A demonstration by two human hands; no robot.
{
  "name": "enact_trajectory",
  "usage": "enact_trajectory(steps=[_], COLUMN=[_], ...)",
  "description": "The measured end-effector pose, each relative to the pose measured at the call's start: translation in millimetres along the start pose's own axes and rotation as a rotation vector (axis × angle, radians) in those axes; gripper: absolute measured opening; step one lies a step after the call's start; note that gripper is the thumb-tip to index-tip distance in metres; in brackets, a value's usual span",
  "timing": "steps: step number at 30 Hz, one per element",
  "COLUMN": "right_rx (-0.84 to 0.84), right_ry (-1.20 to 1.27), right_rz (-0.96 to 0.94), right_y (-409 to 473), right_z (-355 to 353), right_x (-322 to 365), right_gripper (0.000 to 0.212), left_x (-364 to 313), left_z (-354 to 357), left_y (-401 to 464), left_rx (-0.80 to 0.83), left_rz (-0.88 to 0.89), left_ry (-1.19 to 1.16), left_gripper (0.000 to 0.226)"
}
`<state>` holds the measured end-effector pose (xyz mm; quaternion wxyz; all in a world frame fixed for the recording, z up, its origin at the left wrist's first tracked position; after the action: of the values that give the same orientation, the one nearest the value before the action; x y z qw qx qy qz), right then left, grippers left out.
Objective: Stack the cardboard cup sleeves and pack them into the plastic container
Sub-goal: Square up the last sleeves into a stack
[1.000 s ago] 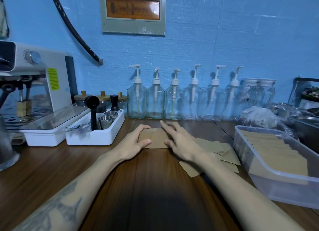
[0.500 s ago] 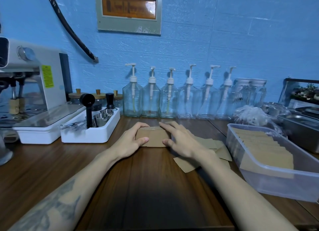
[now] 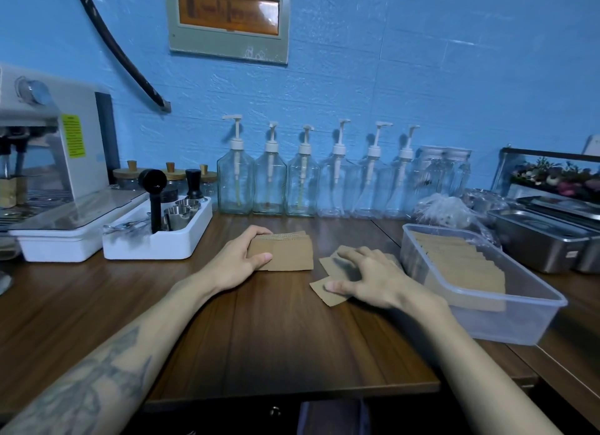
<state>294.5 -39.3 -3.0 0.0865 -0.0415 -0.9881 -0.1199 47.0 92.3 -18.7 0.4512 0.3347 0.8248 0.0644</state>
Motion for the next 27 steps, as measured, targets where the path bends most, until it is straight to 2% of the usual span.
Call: enact_trajectory(steps=[4, 11, 19, 23, 27], right_rx=[0.002, -0.015, 0.008, -0.088, -0.120], right_ry=[-0.011, 0.099, 0.472, 0.771, 0.860], right_rz=[0.027, 0.033, -0.011, 0.018, 0.080], right_y=[-6, -6, 19, 31, 41], right_z=[3, -8, -27, -27, -12], right_x=[-2, 4, 8, 18, 33], right_gripper=[0.095, 0.091, 0.043, 0.035, 0.029], left_x=[-2, -2, 6, 9, 6], left_z=[0, -2, -9, -7, -5], left_y=[-4, -6, -3, -1, 0], left_rx=[0.009, 0.002, -0.024, -0.003, 0.015], left_rz=[0.009, 0.014, -0.005, -0.016, -0.053], left_ry=[0.021, 0.051, 0.053, 0.049, 0.014], left_gripper=[0.034, 0.034, 0.034, 0.031, 0.027])
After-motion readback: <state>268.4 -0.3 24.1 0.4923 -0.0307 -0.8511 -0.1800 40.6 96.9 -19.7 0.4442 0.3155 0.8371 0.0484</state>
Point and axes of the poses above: each hand's wrist, its own y-axis towards the middle knuckle, its own z-axis out of the palm, x = y × z, the point moved 3 cm from there along y, towards the middle knuckle, and after that the axes turned 3 degrees about -x, right-handed, at the moved point
